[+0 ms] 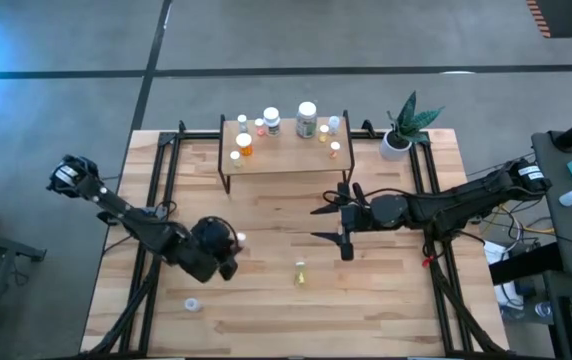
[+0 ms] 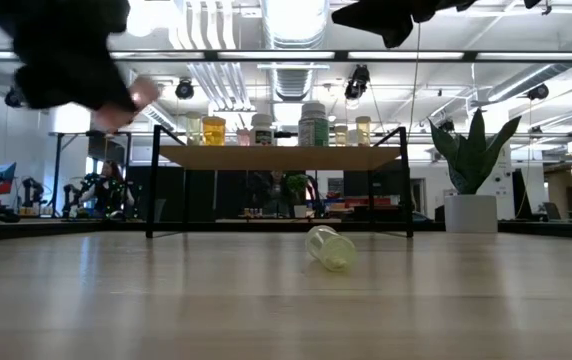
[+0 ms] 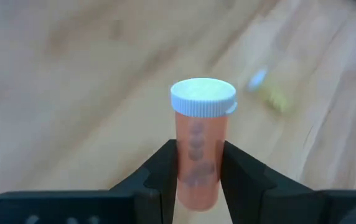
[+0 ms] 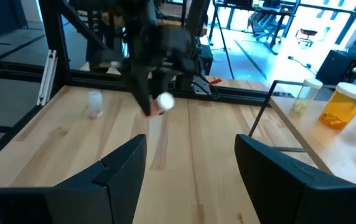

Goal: Pick and place medicine bottles onto shelf by color
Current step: Put the pink medicine bottle on the shelf

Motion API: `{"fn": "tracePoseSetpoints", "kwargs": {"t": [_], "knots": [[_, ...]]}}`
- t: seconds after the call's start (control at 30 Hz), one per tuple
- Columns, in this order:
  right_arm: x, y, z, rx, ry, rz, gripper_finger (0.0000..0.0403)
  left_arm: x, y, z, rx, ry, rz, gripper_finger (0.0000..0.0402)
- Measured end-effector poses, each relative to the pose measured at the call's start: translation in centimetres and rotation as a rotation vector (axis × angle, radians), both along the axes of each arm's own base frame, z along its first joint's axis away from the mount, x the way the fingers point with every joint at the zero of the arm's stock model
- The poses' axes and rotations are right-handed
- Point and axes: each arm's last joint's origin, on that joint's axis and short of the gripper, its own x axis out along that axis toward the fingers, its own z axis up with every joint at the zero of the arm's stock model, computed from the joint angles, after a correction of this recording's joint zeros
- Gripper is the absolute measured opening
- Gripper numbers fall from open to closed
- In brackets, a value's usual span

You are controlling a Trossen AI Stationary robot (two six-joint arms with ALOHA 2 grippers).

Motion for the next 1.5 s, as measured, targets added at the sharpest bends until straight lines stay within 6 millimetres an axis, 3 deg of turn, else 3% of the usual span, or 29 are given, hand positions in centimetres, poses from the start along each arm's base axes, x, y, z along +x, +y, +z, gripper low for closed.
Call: {"fn": "tracePoseSetpoints", "kwargs": {"t": [0.3,0.63,0.97,1.2,1.5], "knots": [[0.2,0.0,1.2,-0.002,-0.093,0.003,0.0235,1.4,1.0,3.5,0.355,-0.254,-0.066,0.0086],[0.4,-0.5,1.9,0.024,-0.161,0.022,0.0235,2.9,1.8,3.9,0.477,-0.287,-0.095,0.0086],[0.5,-1.1,2.1,0.047,-0.184,0.065,0.0235,3.2,3.4,1.9,0.492,-0.549,-0.150,0.0086],[1.7,-1.8,1.3,0.092,-0.198,0.157,0.0235,2.7,4.3,0.5,0.491,-0.578,-0.119,0.0087],[3.6,-3.7,-0.3,0.171,-0.217,0.199,0.0235,2.6,4.3,0.4,0.491,-0.578,-0.121,0.0087]]}}
